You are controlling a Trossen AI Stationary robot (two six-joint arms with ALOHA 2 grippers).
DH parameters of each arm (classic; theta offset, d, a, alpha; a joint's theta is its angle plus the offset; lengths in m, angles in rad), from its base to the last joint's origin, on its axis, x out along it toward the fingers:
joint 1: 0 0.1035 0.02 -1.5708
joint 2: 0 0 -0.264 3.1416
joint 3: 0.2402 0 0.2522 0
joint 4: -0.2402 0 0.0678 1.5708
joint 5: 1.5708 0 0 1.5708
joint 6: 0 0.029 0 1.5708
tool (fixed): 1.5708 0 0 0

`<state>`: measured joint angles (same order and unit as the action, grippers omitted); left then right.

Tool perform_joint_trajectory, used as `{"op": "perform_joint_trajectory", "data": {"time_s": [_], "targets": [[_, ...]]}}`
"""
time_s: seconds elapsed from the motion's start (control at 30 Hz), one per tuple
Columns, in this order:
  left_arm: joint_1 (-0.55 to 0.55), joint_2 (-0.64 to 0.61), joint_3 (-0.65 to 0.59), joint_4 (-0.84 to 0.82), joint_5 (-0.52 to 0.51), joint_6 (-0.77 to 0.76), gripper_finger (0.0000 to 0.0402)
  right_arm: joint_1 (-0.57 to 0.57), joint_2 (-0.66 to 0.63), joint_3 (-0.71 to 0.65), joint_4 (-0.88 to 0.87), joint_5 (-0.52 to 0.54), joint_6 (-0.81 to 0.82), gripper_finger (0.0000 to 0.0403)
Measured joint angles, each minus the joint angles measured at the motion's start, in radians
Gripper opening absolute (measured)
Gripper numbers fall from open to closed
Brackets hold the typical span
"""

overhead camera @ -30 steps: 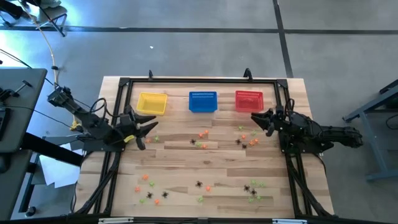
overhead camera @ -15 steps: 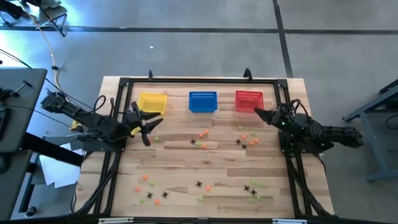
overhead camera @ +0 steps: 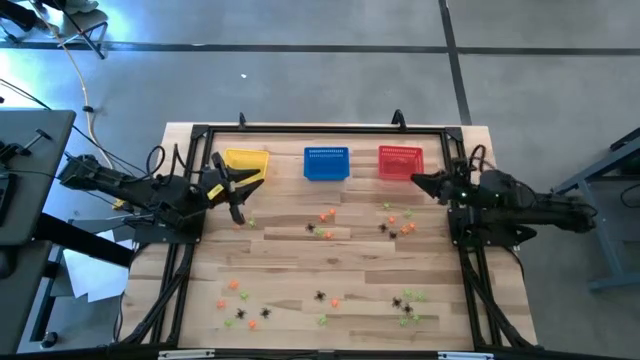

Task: Sort Halloween decoration
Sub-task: Put the green spider toy into the red basket

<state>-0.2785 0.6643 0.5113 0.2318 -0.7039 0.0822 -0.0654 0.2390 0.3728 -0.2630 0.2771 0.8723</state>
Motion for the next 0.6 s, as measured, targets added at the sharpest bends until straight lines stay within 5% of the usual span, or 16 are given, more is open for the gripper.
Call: {"op": "perform_joint_trajectory", "data": {"time_s": [0.27, 0.6], "targets": [[0.038, 0.000, 0.009, -0.010, 0.020, 0.001, 0.0110, 0.000, 0.395, 0.354, -0.513, -0.020, 0.021, 0.0144], [0.059, -0.002, 0.010, -0.103, 0.021, 0.000, 0.0110, 0.000, 0.740, 0.564, -0.828, -0.051, 0.158, 0.0144]]}}
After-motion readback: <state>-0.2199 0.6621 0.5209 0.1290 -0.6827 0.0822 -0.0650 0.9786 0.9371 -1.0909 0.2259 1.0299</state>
